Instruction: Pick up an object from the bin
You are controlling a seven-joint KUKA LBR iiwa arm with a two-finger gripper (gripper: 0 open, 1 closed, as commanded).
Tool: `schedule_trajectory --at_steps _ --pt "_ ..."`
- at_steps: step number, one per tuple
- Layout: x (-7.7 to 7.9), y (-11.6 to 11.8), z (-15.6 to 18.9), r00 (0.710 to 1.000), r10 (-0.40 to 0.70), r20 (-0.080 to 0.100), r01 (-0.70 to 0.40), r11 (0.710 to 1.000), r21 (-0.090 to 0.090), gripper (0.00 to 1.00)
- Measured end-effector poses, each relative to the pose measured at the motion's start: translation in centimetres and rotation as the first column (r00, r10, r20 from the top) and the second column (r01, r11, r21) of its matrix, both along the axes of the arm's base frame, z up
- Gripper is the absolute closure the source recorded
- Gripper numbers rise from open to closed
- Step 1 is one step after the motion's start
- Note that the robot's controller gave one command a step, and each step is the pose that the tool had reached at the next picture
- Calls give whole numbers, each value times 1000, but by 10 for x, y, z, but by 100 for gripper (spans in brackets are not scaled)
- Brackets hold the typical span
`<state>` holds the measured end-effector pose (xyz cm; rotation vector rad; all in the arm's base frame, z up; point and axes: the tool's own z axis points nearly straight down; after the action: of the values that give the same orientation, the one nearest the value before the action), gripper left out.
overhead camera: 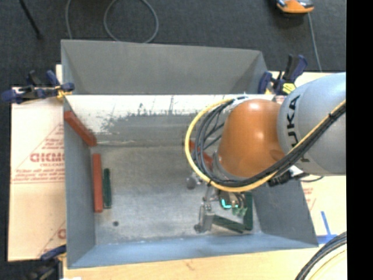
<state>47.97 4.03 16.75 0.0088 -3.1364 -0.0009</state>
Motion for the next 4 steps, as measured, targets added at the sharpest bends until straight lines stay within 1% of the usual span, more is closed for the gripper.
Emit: schedule_trajectory --at_steps 1,2,3,4 --pt "0 -75 -91 1000 -23 5 23 1000 -3 0" --pt "35 -57 -16 977 212 13 -212 977 -3 0" --pt "-2 -87 -85 921 389 17 -388 921 -5 0" --pt "32 -138 -97 685 729 7 -729 685 -4 0"
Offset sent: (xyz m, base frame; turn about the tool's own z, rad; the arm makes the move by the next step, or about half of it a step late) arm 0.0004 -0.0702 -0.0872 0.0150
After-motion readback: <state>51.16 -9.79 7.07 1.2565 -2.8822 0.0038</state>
